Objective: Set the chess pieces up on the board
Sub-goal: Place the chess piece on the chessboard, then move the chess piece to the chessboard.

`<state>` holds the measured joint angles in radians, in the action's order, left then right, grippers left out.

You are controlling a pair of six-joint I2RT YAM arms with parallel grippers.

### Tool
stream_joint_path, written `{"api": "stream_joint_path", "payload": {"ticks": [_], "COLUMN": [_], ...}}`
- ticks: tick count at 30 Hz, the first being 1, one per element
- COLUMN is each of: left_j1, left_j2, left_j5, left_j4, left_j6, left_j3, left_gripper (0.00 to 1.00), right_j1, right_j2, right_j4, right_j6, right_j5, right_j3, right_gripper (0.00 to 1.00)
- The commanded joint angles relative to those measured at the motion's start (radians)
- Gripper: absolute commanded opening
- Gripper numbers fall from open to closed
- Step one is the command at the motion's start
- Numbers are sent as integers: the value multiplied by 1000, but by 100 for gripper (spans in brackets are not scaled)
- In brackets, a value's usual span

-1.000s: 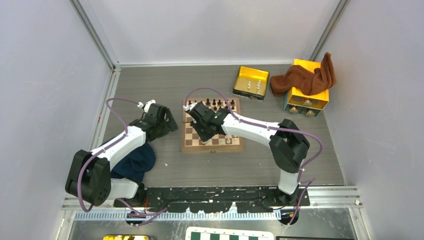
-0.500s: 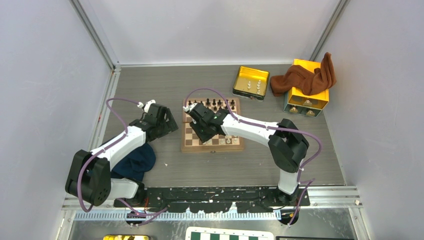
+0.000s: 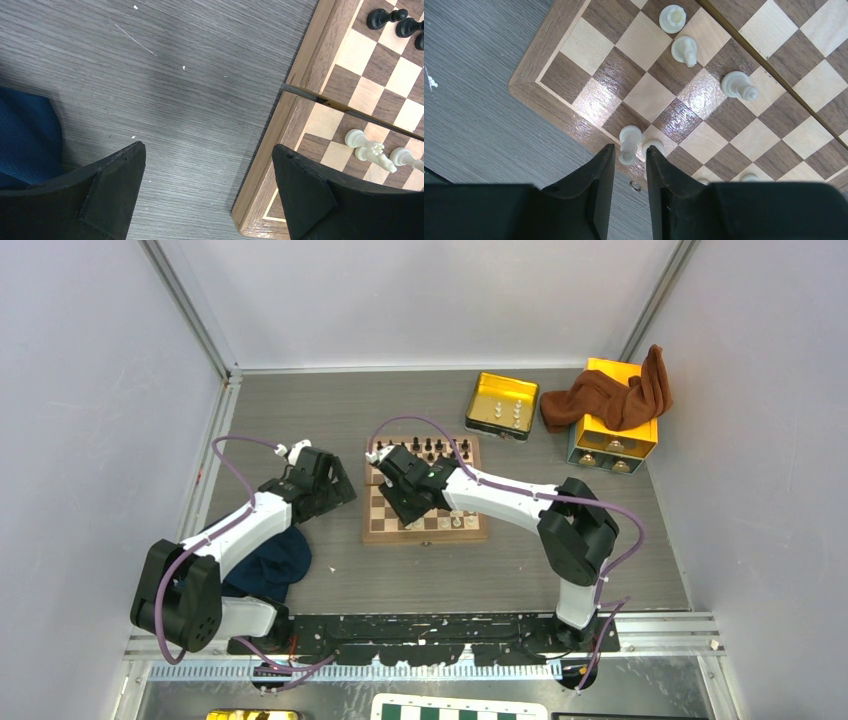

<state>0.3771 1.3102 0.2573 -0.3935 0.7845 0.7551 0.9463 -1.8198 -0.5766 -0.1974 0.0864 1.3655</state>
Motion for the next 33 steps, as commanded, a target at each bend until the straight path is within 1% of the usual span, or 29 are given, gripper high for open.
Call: {"api": "stream_joint_path", "payload": {"ticks": [1, 10, 17, 25, 33], "left_j1": [-6, -6, -6, -6, -6], "left_j2": [-12, -6, 4, 4, 5], "left_j5": [-1, -1, 0, 3, 3], "left_j4": [29, 30, 29, 28, 27], "left_j6": [2, 2, 1, 1, -1], "left_j3": [15, 18, 28, 33, 35], "left_gripper": [98, 98, 98, 98, 98], "right_j1": [5, 4, 4, -4, -16], "right_j2": [73, 104, 140, 175, 208], "right_j4": [10, -1, -12, -16, -11], "right_j6": [16, 20, 34, 38, 32], "right_j5": [24, 36, 86, 136, 154], "right_j3": [50, 67, 71, 43, 6], "right_gripper": [35, 36, 36, 36, 38]}}
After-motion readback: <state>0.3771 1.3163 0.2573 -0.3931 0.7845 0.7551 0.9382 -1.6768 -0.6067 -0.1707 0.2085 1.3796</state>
